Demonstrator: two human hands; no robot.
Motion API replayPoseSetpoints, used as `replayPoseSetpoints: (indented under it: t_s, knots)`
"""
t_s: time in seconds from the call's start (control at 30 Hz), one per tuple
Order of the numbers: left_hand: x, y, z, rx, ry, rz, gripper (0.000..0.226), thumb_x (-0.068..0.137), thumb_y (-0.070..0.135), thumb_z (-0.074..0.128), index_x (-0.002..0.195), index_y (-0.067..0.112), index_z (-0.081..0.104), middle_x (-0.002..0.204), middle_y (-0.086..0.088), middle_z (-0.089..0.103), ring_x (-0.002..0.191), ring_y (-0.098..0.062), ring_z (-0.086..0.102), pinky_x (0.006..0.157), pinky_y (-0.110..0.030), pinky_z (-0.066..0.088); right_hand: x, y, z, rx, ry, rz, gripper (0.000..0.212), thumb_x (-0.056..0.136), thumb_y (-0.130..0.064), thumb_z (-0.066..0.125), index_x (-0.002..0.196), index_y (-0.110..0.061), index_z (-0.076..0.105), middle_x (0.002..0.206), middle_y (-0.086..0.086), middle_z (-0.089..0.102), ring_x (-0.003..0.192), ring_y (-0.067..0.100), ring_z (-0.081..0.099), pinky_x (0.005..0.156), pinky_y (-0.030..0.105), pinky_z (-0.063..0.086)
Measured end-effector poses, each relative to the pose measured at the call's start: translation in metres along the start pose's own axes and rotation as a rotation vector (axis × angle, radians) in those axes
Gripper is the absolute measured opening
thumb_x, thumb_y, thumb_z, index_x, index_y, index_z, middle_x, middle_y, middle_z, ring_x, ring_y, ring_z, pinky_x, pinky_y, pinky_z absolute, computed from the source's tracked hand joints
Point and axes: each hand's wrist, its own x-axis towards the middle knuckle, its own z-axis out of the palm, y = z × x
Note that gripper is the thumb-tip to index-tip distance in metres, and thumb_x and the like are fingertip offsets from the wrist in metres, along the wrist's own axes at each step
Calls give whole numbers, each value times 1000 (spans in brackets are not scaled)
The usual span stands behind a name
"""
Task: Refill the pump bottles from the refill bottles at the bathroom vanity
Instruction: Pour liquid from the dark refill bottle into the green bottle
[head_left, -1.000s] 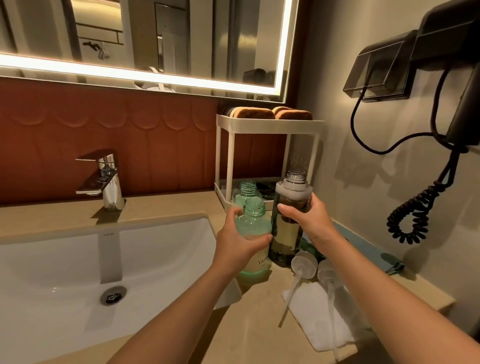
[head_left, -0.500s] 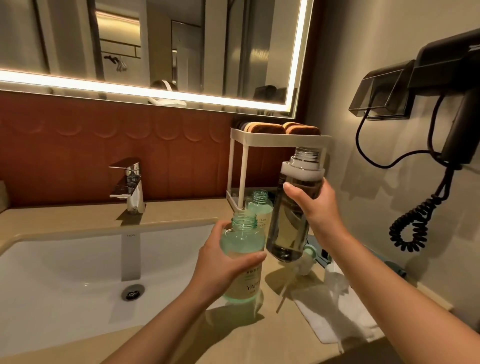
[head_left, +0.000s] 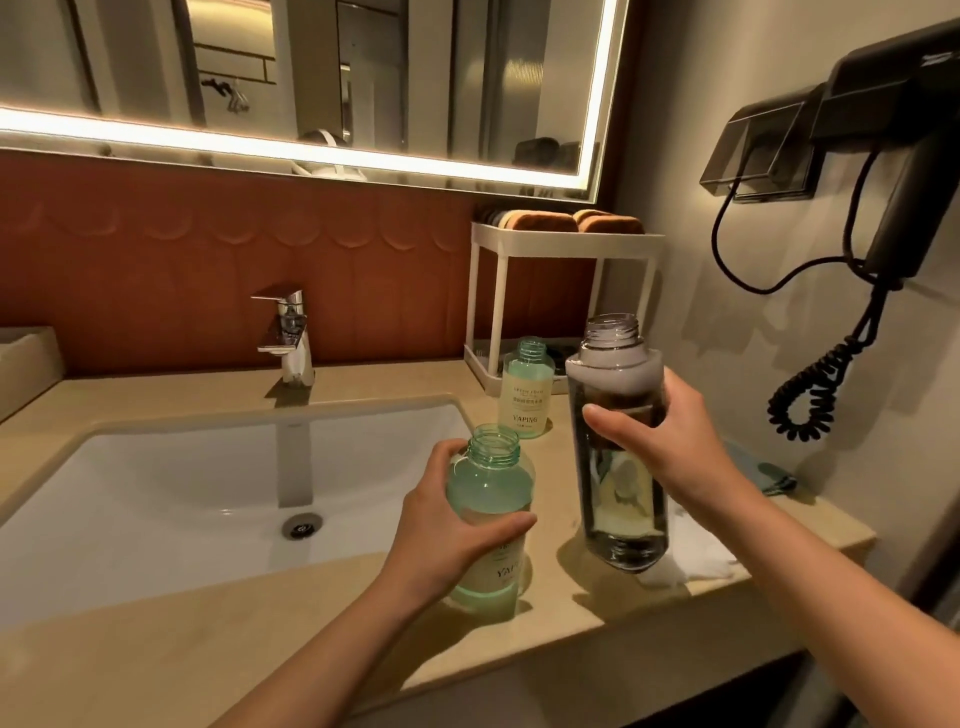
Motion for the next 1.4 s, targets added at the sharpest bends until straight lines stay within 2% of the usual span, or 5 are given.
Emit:
replayPoseSetpoints:
  t_s: [0.23,0.43,0.63,0.83,1.4]
  knots:
    - [-6,5,-2,0,-10,20,77,54,27,89,109,43,38,111,16,55,97,0,56,73,-5,47,-24,1,-4,-86,-34,19,50,60,-32,84,103,-29,57,101,-12,66,93,-3,63,74,11,50]
    - [0,17,-1,-34,27,33,82,41,55,80,113,32,49,112,13,59,101,0,57,85,-20,49,-28,2,-4,-243,-76,15,58,53,-45,76,106,-32,56,103,-14,65,97,0,61,82,19,51]
    - [1,17,5,-58,64,56,65,53,42,80,111,23,57,103,10,66,93,1,61,80,-16,50,-28,7,-3,-360,-156,-5,61,58,-40,82,111,-29,55,105,-13,65,97,1,61,85,27,52]
    - [-2,16,10,-99,101,70,68,48,54,73,106,22,57,100,9,66,89,-1,63,75,-16,51,-25,8,-1,-518,-234,-62,65,58,-39,83,112,-36,47,104,-19,60,98,-2,57,83,12,47]
    - [-2,16,10,-96,96,78,59,54,42,77,106,24,56,101,7,64,93,-6,61,72,-11,49,-8,-1,-4,-771,-320,-104,77,51,-56,69,121,-32,48,109,-12,59,96,13,57,79,43,51]
